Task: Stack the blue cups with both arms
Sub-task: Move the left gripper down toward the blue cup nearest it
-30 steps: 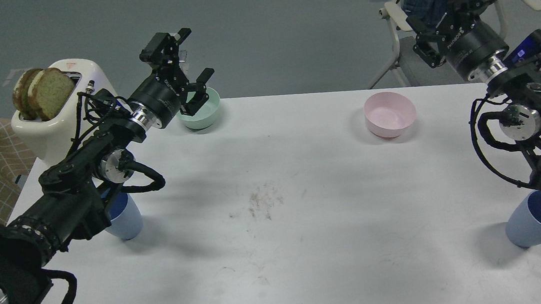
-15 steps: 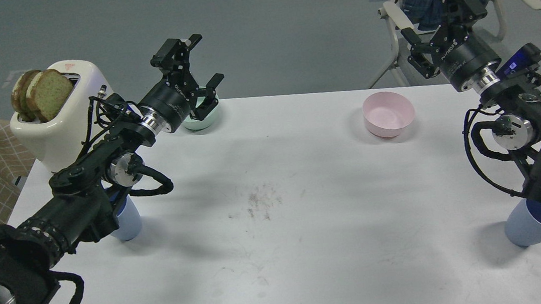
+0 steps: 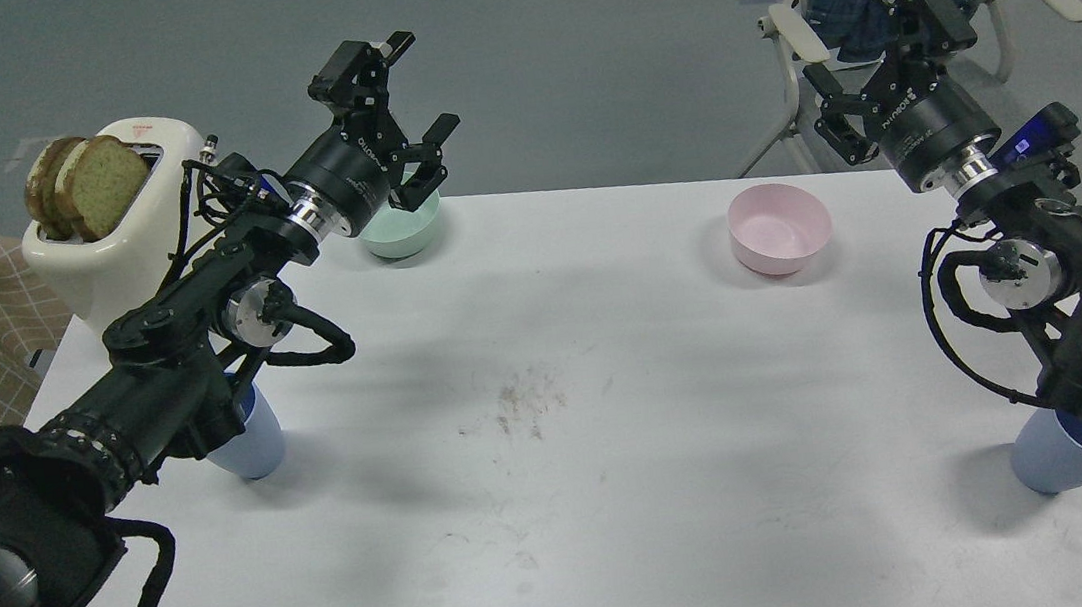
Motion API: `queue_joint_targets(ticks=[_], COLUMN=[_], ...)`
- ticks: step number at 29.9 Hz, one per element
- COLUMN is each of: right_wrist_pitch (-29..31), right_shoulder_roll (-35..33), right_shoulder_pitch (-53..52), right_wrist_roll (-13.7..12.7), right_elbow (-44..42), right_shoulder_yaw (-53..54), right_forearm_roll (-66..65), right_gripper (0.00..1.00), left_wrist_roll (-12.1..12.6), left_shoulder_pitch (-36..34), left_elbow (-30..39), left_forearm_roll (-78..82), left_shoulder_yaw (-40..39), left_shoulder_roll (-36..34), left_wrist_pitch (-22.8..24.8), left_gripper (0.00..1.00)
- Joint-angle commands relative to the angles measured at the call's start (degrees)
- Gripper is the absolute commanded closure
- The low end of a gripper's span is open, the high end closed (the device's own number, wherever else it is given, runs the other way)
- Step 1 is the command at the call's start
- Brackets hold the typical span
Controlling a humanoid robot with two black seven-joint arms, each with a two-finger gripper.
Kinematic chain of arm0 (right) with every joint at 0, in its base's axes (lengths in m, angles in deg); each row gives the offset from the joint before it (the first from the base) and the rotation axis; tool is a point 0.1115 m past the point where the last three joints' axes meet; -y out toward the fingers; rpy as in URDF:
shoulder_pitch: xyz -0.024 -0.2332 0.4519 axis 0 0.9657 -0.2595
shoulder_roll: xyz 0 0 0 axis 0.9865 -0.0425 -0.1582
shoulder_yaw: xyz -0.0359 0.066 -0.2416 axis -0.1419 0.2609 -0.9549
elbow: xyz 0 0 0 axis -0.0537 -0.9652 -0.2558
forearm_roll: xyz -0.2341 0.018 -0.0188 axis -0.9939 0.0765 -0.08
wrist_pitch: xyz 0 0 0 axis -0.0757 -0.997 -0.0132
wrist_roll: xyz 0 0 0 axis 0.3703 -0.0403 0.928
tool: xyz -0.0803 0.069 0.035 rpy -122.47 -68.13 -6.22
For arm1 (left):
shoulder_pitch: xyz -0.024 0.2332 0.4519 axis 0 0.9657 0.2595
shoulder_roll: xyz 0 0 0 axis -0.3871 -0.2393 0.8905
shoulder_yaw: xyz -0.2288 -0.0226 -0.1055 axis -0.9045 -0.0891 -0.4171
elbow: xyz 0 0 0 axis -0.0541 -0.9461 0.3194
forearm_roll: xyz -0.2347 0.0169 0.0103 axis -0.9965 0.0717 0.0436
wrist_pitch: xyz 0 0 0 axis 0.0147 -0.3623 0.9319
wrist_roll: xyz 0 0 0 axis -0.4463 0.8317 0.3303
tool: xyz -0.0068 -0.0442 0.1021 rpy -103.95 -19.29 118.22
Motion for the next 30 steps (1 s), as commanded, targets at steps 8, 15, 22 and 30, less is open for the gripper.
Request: queue_joint_targets(ticks=[8, 15, 22, 30], right_wrist_pitch=[0.0, 0.0, 0.0, 0.0], right_shoulder_roll=[0.3, 0.3, 0.3, 0.3], right_shoulder_pitch=[-0.1, 0.0, 0.1, 0.1], right_wrist_roll=[0.0, 0.0, 0.0, 0.0], right_elbow=[-0.6, -0.7, -0.7, -0.7], right_shoulder_yaw=[0.0, 0.0, 0.0, 0.1], right_forearm_roll=[0.0, 0.0, 0.1, 0.1], right_gripper=[0.00, 0.00, 0.00, 0.00], left_wrist_roll=[0.1, 0.1, -0.3, -1.0], left_shoulder_pitch=[-0.1, -0.1, -0.9, -1.3], left_elbow=[0.2, 0.5, 0.6, 0.6], left_forearm_roll=[0.0, 0.1, 0.0, 0.0], left_shoulder_yaw=[0.0, 0.0, 2.6, 2.9], left_shoulder_roll=[0.2, 0.3, 1.0, 1.2], left_wrist_pitch=[0.0, 0.0, 0.0, 0.0], left_gripper=[0.02, 0.02, 0.02, 0.02])
